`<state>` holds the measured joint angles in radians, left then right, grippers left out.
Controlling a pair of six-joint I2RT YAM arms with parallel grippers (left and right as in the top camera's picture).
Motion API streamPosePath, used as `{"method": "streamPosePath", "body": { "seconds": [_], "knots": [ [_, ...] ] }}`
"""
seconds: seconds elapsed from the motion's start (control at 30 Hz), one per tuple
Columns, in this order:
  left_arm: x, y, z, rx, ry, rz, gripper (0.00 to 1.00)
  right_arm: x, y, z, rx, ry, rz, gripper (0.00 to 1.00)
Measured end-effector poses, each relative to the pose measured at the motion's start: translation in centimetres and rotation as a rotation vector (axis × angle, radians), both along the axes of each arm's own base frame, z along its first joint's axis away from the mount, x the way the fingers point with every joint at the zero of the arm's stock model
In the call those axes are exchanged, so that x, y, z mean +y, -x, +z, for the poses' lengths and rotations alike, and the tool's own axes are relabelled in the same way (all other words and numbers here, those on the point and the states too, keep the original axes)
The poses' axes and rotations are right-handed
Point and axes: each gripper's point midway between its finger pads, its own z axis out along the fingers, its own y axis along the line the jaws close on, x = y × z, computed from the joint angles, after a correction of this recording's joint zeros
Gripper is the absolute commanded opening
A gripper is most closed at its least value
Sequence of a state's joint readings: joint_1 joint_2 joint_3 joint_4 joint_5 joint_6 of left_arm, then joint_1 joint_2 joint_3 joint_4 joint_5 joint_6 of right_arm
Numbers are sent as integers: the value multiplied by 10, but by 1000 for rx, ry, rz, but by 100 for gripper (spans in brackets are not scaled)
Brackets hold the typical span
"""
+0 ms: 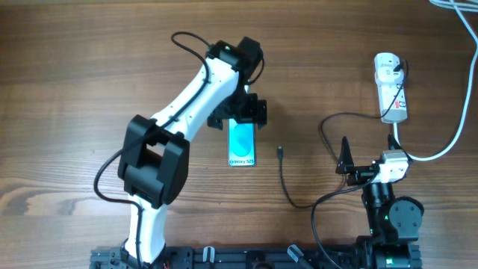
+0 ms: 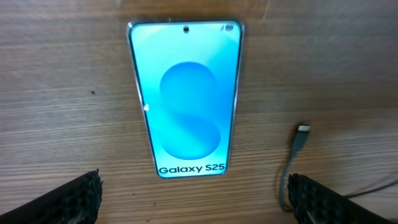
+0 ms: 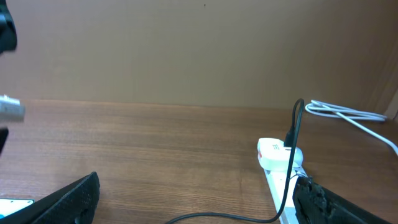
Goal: Plug charger to phone and switch on socket
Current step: 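Lower the left gripper and grasp the Galaxy S25 phone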
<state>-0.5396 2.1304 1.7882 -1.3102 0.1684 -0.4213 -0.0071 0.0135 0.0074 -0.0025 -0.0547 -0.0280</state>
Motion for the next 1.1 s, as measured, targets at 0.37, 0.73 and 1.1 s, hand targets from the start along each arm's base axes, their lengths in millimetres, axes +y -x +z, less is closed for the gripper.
{"method": "streamPosePath", "body": {
  "seconds": [0.37, 0.73, 1.1],
  "knots": [
    [3, 19, -36, -27, -118, -75, 100, 0, 0, 0, 0, 0, 0, 100],
    [3, 10, -49, -49, -79, -27, 100, 0, 0, 0, 0, 0, 0, 100],
    [3, 8, -54, -62, -78, -13, 100, 0, 0, 0, 0, 0, 0, 100]
  ]
}}
